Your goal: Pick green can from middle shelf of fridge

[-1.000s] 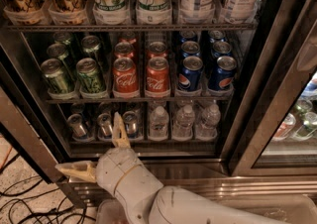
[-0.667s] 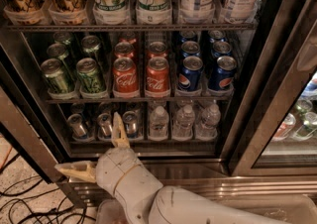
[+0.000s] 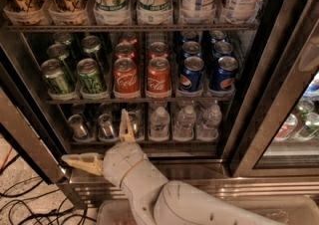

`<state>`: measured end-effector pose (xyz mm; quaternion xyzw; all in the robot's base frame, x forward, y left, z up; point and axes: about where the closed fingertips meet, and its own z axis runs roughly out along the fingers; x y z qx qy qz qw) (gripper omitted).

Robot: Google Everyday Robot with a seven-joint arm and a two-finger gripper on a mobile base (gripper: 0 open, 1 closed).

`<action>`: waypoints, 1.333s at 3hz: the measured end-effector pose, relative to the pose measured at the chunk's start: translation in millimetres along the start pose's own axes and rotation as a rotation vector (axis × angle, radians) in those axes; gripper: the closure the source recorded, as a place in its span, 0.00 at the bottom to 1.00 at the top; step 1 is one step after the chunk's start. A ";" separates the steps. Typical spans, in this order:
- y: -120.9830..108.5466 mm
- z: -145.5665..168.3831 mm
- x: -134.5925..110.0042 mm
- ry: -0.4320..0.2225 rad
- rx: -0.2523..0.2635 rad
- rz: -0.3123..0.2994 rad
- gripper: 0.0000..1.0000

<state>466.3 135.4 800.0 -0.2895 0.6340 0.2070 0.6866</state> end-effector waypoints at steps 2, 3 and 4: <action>-29.6 3.6 -11.1 -0.003 0.018 -0.045 0.00; -46.4 16.2 -12.8 -0.006 0.011 -0.021 0.00; -46.5 16.2 -12.8 -0.006 0.011 -0.020 0.00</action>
Offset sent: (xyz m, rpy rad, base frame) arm 0.0296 -0.0258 0.0275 -0.1021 -0.0724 -0.0211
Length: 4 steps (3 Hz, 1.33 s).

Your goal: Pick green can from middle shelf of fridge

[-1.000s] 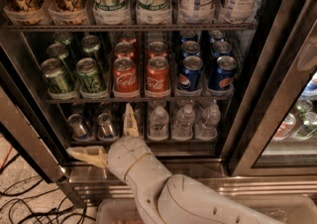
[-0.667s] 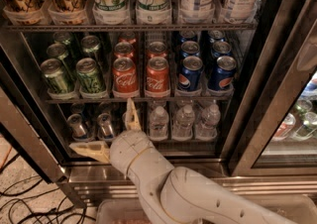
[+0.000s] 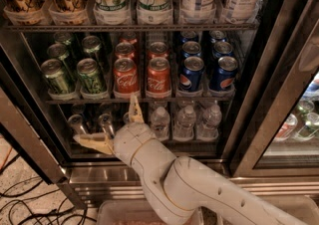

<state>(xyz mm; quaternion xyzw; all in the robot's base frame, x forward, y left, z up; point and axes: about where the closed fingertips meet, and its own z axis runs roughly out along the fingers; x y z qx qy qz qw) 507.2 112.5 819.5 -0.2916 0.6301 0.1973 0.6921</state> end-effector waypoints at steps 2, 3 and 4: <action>-0.7 -0.6 0.7 -0.006 0.035 0.065 0.00; -0.7 -0.6 0.7 -0.006 0.035 0.065 0.17; -0.7 -0.6 0.7 -0.006 0.035 0.065 0.39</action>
Offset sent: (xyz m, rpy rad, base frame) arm -0.0001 -0.0023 -0.0015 0.0977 0.0508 -0.0544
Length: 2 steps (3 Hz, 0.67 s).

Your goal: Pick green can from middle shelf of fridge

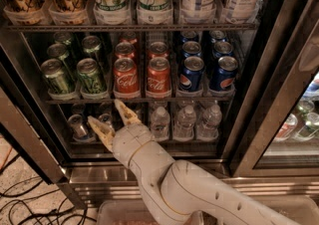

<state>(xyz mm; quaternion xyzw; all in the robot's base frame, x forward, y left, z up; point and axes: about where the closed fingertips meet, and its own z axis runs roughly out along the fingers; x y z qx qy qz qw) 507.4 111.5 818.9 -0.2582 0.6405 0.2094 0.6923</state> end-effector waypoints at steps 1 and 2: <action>0.0 0.0 0.0 0.000 0.000 0.000 0.30; 0.0 0.0 0.0 0.000 0.000 0.000 0.19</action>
Offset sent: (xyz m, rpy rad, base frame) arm 0.0000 0.0000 0.0000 0.0000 0.0000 0.0000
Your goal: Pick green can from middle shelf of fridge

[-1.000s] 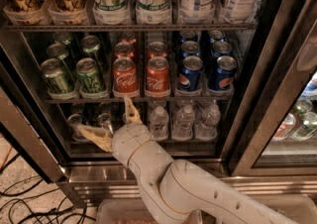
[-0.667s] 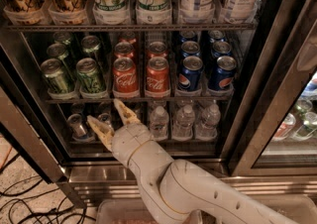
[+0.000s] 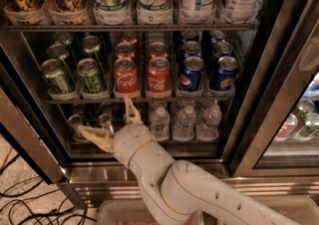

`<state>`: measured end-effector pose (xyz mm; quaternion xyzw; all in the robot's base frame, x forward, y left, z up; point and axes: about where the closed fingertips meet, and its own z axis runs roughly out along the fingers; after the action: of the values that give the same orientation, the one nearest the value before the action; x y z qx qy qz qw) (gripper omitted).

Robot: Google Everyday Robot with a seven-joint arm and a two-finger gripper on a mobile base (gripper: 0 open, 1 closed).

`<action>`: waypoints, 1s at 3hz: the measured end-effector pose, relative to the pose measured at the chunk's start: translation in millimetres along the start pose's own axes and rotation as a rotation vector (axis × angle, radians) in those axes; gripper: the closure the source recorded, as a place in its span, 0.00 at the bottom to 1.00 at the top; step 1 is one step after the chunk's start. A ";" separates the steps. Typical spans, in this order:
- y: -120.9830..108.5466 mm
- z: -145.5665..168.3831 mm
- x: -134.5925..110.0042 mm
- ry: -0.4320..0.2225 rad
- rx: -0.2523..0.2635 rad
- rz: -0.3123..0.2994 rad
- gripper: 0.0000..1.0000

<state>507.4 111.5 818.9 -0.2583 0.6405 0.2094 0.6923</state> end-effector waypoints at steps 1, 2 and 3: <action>0.4 0.9 -0.2 0.000 -0.002 -0.002 0.29; -0.3 10.6 1.0 0.001 -0.010 -0.008 0.22; -3.5 26.1 0.5 0.001 -0.021 -0.019 0.20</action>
Offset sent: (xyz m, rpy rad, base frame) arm 0.0034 0.0047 0.0007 -0.0070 -0.0072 0.0067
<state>530.0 125.2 819.9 -0.2716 0.6360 0.2096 0.6912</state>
